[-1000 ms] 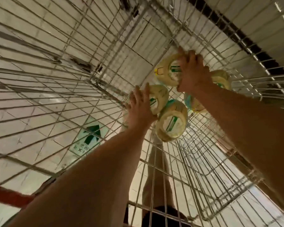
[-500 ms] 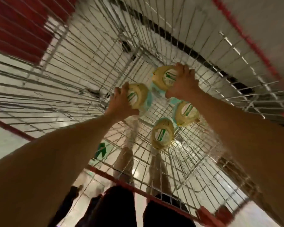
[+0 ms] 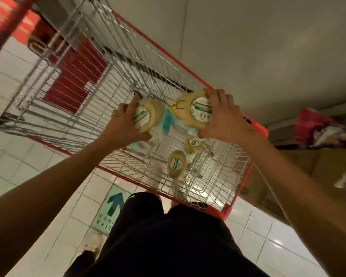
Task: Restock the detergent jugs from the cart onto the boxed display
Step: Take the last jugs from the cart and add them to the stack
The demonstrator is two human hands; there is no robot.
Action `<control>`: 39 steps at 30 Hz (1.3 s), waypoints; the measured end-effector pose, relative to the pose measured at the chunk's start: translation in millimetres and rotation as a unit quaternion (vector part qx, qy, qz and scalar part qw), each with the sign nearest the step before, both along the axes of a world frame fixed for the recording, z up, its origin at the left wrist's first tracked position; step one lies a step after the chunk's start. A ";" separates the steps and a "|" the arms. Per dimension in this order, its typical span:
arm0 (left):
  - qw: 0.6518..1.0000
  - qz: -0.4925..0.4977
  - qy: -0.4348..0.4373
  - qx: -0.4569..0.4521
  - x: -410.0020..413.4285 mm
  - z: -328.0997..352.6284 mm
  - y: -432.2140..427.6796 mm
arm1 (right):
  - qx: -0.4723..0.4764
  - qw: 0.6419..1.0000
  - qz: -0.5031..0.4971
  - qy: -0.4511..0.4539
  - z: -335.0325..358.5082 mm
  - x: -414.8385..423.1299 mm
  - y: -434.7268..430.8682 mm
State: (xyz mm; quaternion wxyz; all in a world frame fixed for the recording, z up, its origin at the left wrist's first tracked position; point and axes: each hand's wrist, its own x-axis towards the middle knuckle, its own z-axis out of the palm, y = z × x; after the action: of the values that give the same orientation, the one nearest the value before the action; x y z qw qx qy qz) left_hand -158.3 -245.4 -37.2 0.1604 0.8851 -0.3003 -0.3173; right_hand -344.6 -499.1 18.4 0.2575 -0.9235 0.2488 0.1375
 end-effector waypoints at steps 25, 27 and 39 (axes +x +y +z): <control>0.913 -0.368 0.032 -0.171 -210.4 154.2 -136.4 | 0.038 0.910 -0.370 -0.181 150.0 -369.7 133.6; 0.906 -0.379 0.024 -0.185 -244.4 166.6 -153.4 | 0.012 0.917 -0.354 -0.181 161.4 -398.8 124.6; 0.885 -0.379 -0.021 -0.270 -394.3 258.3 -286.4 | -0.086 0.958 -0.235 -0.137 260.5 -529.9 2.4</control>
State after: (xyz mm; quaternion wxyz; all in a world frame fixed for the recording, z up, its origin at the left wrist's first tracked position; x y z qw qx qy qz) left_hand -552.6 -531.8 221.1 0.2543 0.6325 -0.6907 -0.2413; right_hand -874.5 -496.7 278.8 0.2342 -0.8677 0.4317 -0.0767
